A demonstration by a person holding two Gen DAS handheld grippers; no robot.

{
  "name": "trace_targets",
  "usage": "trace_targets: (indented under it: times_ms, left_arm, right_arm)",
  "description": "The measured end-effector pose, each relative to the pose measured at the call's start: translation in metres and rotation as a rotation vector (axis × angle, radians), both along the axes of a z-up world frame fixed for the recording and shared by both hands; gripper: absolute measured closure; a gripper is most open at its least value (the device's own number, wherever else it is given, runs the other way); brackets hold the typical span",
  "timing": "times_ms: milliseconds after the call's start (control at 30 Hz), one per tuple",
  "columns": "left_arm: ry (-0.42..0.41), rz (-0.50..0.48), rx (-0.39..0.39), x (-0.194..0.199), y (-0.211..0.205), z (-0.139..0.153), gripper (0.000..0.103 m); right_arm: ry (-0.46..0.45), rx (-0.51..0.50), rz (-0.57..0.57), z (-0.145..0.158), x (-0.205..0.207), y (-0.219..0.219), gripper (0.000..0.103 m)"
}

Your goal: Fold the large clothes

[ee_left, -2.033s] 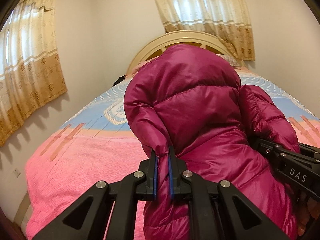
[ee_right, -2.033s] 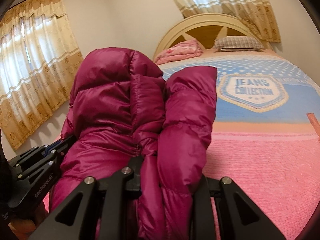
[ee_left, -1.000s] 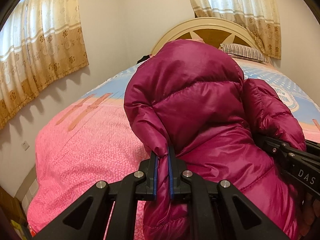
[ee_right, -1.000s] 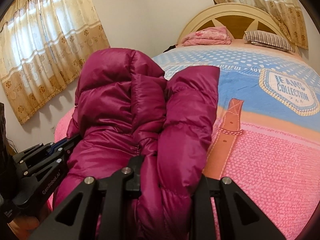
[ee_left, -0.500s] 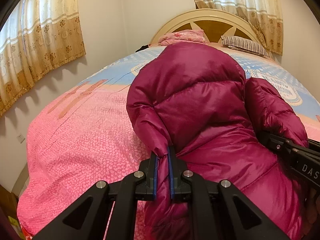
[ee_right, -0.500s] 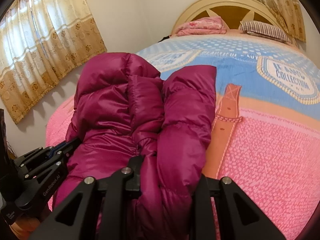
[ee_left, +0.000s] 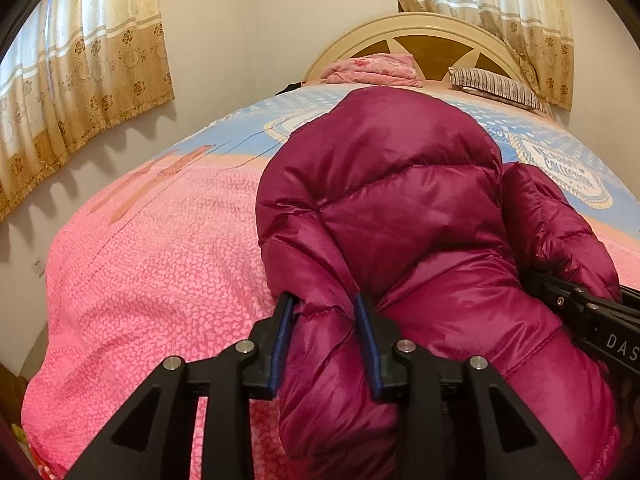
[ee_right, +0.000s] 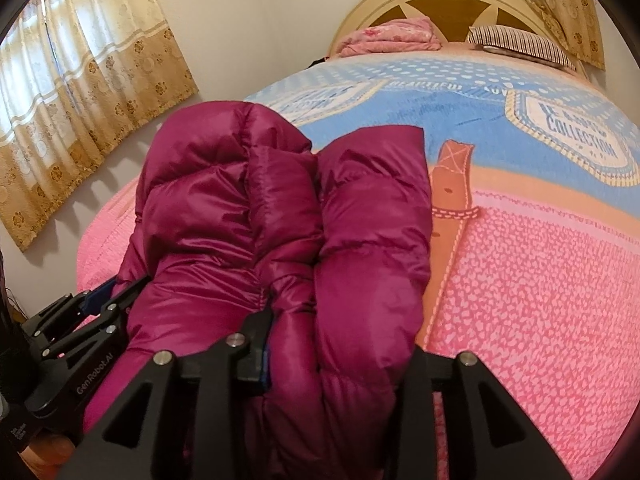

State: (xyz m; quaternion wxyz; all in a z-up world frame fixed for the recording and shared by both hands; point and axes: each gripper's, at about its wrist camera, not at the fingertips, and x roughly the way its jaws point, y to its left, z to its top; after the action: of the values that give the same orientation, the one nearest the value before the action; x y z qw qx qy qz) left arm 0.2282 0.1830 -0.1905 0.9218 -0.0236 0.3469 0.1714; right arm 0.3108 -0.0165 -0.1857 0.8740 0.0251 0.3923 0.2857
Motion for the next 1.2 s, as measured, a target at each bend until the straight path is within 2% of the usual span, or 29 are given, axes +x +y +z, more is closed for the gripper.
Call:
trace_targets:
  times_ms: [200,400,533,700,800,933,1000,1200]
  left_arm:
    - [0.009,0.009,0.001,0.003,0.003,-0.001,0.064]
    - [0.005,0.034,-0.021,-0.001,0.009,0.004,0.054]
    - [-0.048,0.050,-0.048,-0.019,0.016,0.026,0.054]
    - [-0.073,0.030,-0.050,-0.040,0.015,0.057,0.052]
    - [-0.100,0.019,-0.035,-0.063,0.010,0.080,0.045]
    - [-0.191,0.003,0.003,-0.100,0.002,0.114,0.027]
    - [-0.230,-0.001,0.012,-0.113,-0.003,0.128,0.026]
    - [-0.293,-0.008,-0.006,-0.132,-0.010,0.156,0.025]
  right_arm:
    - [0.009,-0.022,-0.003,0.000,0.002,0.003,0.065]
    - [0.007,-0.047,-0.010,0.002,0.002,0.007,0.060]
    - [-0.025,-0.056,-0.005,0.018,-0.005,0.005,0.057]
    - [-0.069,-0.059,-0.042,0.036,-0.018,-0.005,0.029]
    - [-0.120,-0.066,-0.073,0.057,-0.035,-0.016,0.028]
    - [-0.194,-0.036,-0.094,0.090,-0.067,-0.033,0.021]
    - [-0.244,-0.025,-0.101,0.106,-0.085,-0.039,0.017]
    - [-0.300,-0.011,-0.093,0.131,-0.108,-0.033,0.017]
